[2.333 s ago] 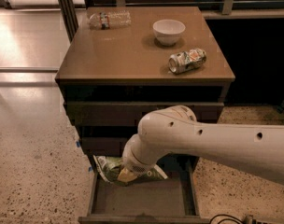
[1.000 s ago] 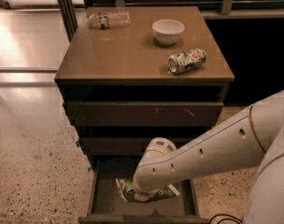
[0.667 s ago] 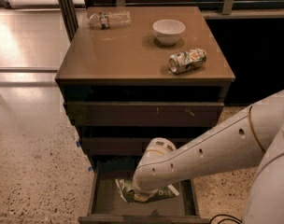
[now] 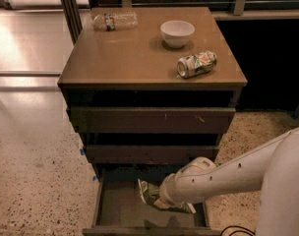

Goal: Place green jalapeno chip bag into bottom drawer

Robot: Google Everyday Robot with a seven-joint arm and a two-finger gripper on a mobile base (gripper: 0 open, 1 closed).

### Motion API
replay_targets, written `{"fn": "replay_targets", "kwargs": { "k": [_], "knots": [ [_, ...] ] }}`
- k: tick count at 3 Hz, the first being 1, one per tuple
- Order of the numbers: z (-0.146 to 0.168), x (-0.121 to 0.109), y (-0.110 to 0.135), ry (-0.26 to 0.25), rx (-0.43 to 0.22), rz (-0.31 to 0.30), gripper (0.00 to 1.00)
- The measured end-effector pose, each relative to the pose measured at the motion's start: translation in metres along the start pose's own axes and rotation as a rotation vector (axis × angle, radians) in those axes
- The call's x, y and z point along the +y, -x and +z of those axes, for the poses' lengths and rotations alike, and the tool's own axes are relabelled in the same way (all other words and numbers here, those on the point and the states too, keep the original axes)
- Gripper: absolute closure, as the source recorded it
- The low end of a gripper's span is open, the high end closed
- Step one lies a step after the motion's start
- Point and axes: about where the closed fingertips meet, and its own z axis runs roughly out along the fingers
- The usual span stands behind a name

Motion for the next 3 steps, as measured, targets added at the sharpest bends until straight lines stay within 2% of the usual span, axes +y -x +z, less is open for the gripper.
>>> {"fn": "replay_targets", "kwargs": {
  "k": [1, 2, 3],
  "knots": [
    [0.031, 0.007, -0.03, 0.037, -0.03, 0.085, 1.0],
    [0.031, 0.007, -0.03, 0.037, -0.03, 0.085, 1.0],
    [0.054, 0.003, -0.033, 0.048, -0.038, 0.089, 1.0]
  ]
}}
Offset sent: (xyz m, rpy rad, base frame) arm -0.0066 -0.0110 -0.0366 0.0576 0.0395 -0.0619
